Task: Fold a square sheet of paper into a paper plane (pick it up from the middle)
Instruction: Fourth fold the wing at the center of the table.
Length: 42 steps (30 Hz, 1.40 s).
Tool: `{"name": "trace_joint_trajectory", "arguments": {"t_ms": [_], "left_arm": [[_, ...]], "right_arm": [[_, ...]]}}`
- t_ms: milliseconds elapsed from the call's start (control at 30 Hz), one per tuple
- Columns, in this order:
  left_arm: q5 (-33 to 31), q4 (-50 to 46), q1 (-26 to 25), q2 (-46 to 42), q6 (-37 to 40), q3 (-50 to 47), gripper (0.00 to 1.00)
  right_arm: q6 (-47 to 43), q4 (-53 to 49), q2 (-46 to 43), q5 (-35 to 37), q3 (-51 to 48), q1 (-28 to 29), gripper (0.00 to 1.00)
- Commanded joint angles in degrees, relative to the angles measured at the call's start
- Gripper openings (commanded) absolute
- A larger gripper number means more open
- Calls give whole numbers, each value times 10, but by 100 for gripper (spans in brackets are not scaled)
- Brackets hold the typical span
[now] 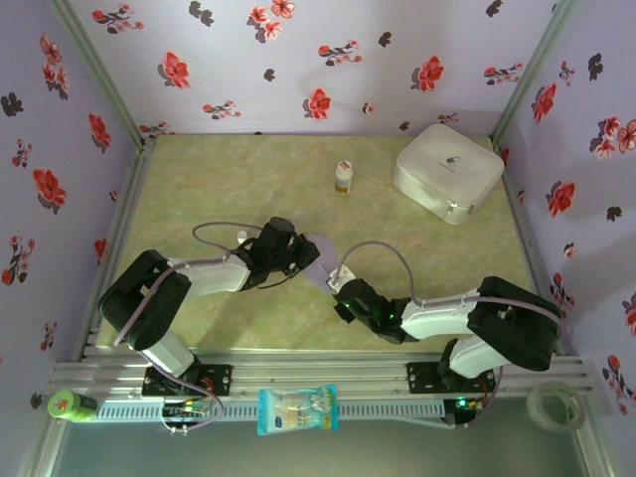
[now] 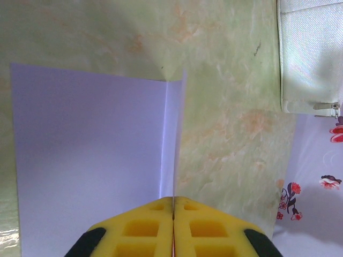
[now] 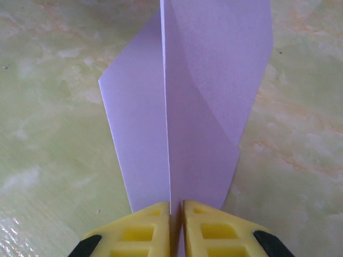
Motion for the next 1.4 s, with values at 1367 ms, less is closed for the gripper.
{"name": "trace_joint_trajectory", "arguments": {"t_ms": [1367], "left_arm": [[-66, -103, 37, -122, 42, -38, 22]], "right_arm": [[223, 74, 116, -332, 57, -134, 3]]}}
